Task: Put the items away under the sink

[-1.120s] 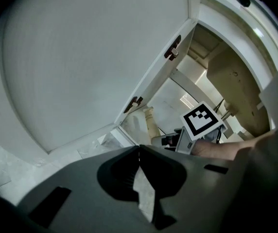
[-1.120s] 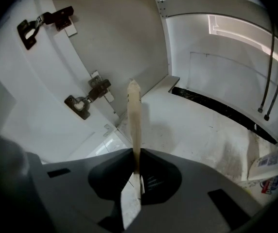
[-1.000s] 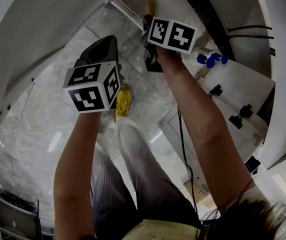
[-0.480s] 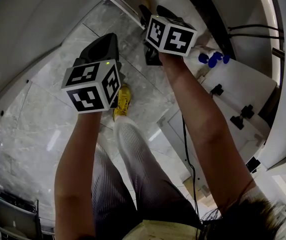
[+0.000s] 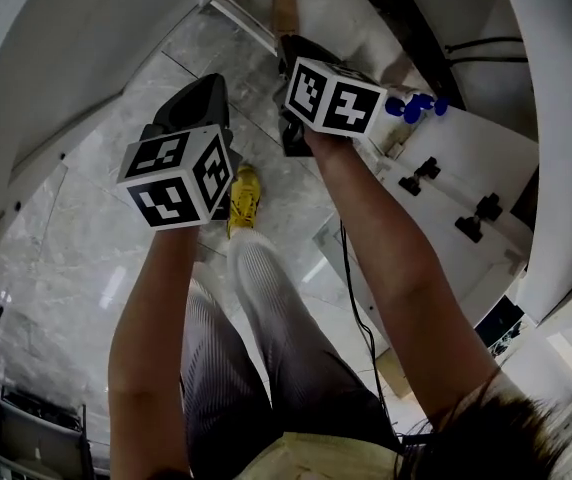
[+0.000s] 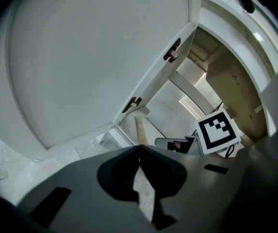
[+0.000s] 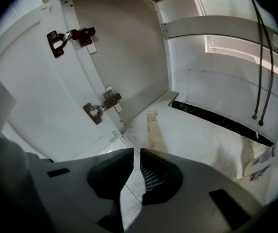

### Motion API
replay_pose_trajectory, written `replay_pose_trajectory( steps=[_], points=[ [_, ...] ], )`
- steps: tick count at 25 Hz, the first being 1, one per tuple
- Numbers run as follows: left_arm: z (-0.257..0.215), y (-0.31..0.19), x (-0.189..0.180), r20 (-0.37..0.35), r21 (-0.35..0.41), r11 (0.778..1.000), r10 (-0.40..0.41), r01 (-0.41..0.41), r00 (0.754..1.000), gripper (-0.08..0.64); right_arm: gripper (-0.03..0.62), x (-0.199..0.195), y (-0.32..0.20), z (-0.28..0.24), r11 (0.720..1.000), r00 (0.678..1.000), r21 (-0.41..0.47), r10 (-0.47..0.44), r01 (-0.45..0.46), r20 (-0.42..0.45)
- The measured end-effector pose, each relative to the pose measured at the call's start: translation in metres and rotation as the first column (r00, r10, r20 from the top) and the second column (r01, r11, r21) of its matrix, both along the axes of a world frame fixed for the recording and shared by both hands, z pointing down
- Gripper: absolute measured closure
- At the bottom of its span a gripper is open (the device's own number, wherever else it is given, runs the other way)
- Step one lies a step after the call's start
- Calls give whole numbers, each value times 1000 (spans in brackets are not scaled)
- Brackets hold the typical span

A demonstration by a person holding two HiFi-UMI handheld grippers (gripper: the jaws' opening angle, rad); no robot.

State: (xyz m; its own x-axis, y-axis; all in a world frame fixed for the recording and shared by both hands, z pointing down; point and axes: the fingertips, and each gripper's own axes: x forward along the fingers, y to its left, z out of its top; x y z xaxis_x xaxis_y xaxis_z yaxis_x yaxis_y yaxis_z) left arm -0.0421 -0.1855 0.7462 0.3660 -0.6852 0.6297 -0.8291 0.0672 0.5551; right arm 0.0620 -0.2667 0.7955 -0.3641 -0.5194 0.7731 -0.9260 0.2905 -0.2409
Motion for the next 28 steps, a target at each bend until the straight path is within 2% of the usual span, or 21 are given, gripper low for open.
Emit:
replay_pose_trajectory(
  steps=[4, 8, 12, 17, 23, 28],
  points=[
    [-9, 6, 1, 12, -17, 1000, 13, -13, 1000, 522, 544, 0, 13, -16, 1000, 1000, 8, 10, -11, 30],
    [-25, 11, 5, 14, -4, 999, 45, -45, 999, 522, 549, -1, 24, -33, 999, 998, 24, 28, -29, 48],
    [-38, 21, 0, -14, -23, 1000, 15, -16, 1000, 522, 549, -5, 37, -47, 999, 997, 24, 47, -49, 68],
    [-55, 35, -8, 4, -42, 999, 7, -7, 1000, 522, 552, -6, 49, -71, 997, 994, 34, 70, -73, 82],
    [-84, 47, -7, 33, -42, 998, 46, -45, 998, 522, 555, -15, 61, -111, 997, 997, 71, 24, -30, 80],
    [-112, 46, -8, 34, -26, 999, 47, -46, 998, 522, 557, -21, 70, -141, 996, 997, 91, 2, -10, 80]
  ],
)
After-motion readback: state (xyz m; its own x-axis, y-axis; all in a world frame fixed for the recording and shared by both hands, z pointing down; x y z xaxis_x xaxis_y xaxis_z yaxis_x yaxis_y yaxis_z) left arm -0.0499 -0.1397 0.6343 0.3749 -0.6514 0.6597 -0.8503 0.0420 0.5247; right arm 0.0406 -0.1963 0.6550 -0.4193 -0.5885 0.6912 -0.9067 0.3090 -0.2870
